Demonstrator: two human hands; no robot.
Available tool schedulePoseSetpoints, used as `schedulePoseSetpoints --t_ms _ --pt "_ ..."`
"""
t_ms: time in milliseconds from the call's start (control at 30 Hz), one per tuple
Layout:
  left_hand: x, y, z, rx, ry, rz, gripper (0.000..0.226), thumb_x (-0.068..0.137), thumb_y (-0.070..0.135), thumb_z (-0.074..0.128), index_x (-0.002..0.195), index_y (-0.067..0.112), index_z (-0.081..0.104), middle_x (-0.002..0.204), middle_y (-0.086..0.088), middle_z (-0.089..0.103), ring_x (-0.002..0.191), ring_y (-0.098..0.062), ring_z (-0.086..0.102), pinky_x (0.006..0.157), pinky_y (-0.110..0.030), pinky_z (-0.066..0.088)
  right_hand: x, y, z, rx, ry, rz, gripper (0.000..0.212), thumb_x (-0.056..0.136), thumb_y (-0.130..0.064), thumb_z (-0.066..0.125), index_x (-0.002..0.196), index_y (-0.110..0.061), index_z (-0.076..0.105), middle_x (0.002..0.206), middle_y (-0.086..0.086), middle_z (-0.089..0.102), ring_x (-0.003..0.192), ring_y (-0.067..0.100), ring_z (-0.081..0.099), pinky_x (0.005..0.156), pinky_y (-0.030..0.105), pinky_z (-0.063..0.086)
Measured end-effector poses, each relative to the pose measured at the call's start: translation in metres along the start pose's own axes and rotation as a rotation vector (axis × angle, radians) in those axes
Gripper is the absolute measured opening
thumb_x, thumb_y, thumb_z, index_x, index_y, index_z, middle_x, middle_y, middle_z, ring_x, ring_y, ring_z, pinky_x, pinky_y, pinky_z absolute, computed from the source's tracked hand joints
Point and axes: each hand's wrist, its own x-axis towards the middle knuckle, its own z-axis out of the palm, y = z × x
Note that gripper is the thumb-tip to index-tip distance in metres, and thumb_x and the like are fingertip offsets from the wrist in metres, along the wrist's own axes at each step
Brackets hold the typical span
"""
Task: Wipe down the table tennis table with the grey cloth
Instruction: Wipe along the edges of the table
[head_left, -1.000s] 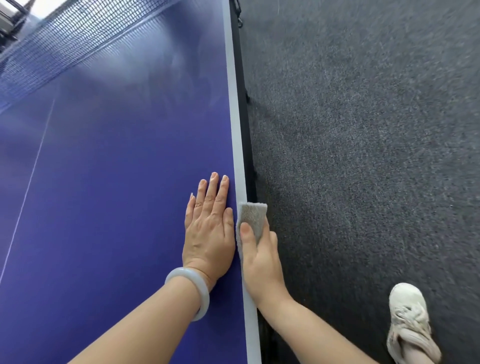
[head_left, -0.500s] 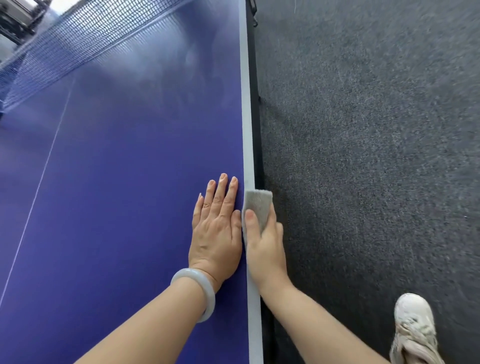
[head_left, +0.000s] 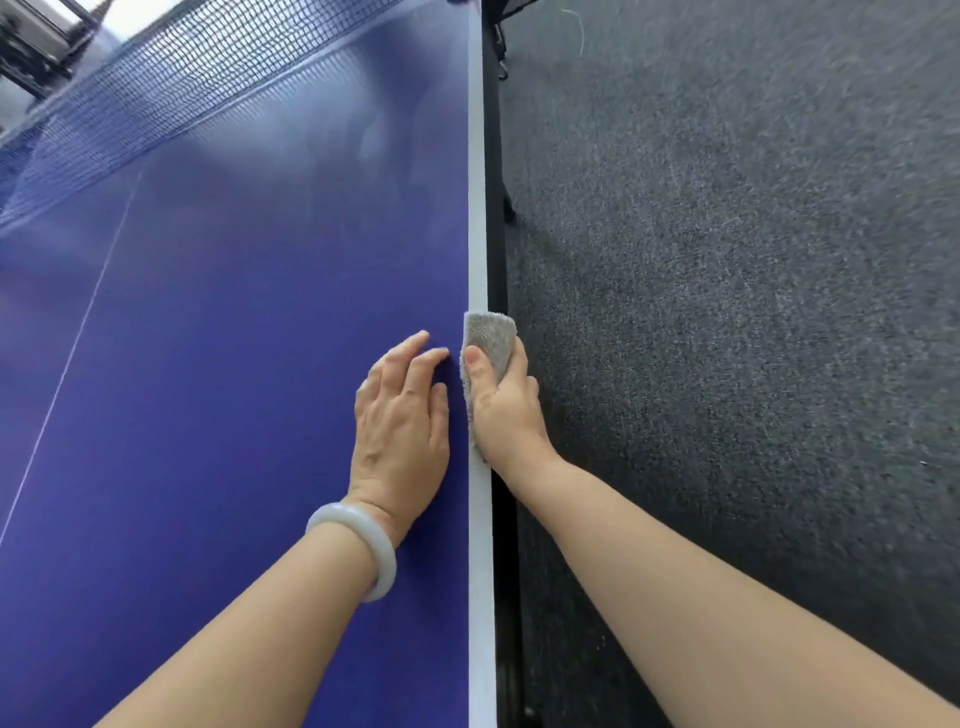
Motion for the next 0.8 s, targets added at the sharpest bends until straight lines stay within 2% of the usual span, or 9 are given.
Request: schedulePoseSetpoints --t_ms 133,200,300,400,500,600,700,800 --pt "0.075 -0.001 0.012 0.034 -0.088 -0.037 0.049 0.106 0.023 0.034 0.155 0.023 0.026 0.165 0.003 0.016 0.152 -0.016 0.010 0.123 -0.035 0.006 -0.002 0.001 0.001 -0.012 -0.003 -0.017 0.074 0.098 -0.059 0.038 0.158 -0.028 0.010 0.138 0.014 0.039 0.128 0.033 0.046 0.100 0.032 0.033" --pt "0.097 -0.001 0.019 0.084 -0.136 -0.036 0.051 0.107 0.030 0.025 0.157 0.031 0.012 0.166 0.008 0.005 0.153 -0.012 0.000 0.123 -0.035 -0.001 -0.001 0.002 0.000 -0.016 -0.010 -0.015 0.075 0.098 -0.060 0.037 0.159 -0.029 0.007 0.139 0.012 0.038 0.128 0.030 0.045 0.103 0.033 0.033" --pt "0.101 -0.001 0.024 0.133 -0.156 -0.033 0.056 0.097 0.041 0.008 0.152 0.040 -0.004 0.163 0.017 -0.006 0.151 -0.006 -0.009 0.123 -0.035 -0.006 -0.003 0.002 -0.001 -0.035 -0.019 -0.020 0.080 0.093 -0.065 0.034 0.159 -0.031 0.003 0.138 0.007 0.037 0.127 0.026 0.047 0.099 0.030 0.035" --pt "0.098 -0.002 0.023 0.125 -0.162 -0.035 0.059 0.092 0.047 0.000 0.150 0.042 -0.007 0.161 0.021 -0.010 0.149 -0.001 -0.013 0.123 -0.034 -0.007 0.002 -0.012 -0.003 -0.078 -0.039 -0.023 0.090 0.085 -0.073 0.029 0.159 -0.029 0.002 0.138 0.007 0.037 0.127 0.027 0.047 0.096 0.028 0.035" --pt "0.099 0.000 0.022 0.139 -0.156 -0.043 0.062 0.091 0.048 -0.003 0.152 0.040 -0.005 0.162 0.020 -0.008 0.149 0.000 -0.013 0.123 -0.034 -0.005 0.062 -0.044 -0.004 -0.066 0.012 -0.014 0.080 0.097 -0.058 0.042 0.159 -0.021 0.008 0.145 0.020 0.036 0.132 0.037 0.043 0.108 0.037 0.033" --pt "0.099 0.001 0.021 0.128 -0.164 -0.028 0.065 0.091 0.047 -0.002 0.155 0.036 0.000 0.162 0.019 -0.007 0.149 0.000 -0.013 0.123 -0.034 -0.006 0.125 -0.083 -0.008 -0.007 0.021 0.004 0.077 0.099 -0.055 0.043 0.159 -0.020 0.010 0.149 0.023 0.032 0.133 0.039 0.042 0.108 0.041 0.034" --pt "0.099 0.002 0.020 0.133 -0.171 -0.034 0.065 0.091 0.047 -0.004 0.155 0.036 -0.002 0.162 0.019 -0.010 0.149 0.000 -0.014 0.123 -0.034 -0.006 0.125 -0.079 -0.007 0.030 0.007 -0.003 0.074 0.099 -0.057 0.042 0.159 -0.027 0.011 0.147 0.019 0.034 0.130 0.034 0.044 0.100 0.032 0.032" --pt "0.098 0.003 0.019 0.146 -0.179 -0.038 0.064 0.091 0.047 -0.005 0.154 0.036 -0.004 0.162 0.019 -0.011 0.148 -0.001 -0.017 0.123 -0.036 -0.005 0.081 -0.049 -0.004 0.077 0.037 -0.014 0.070 0.097 -0.058 0.042 0.157 -0.036 0.015 0.133 0.009 0.042 0.121 0.023 0.049 0.094 0.021 0.030"
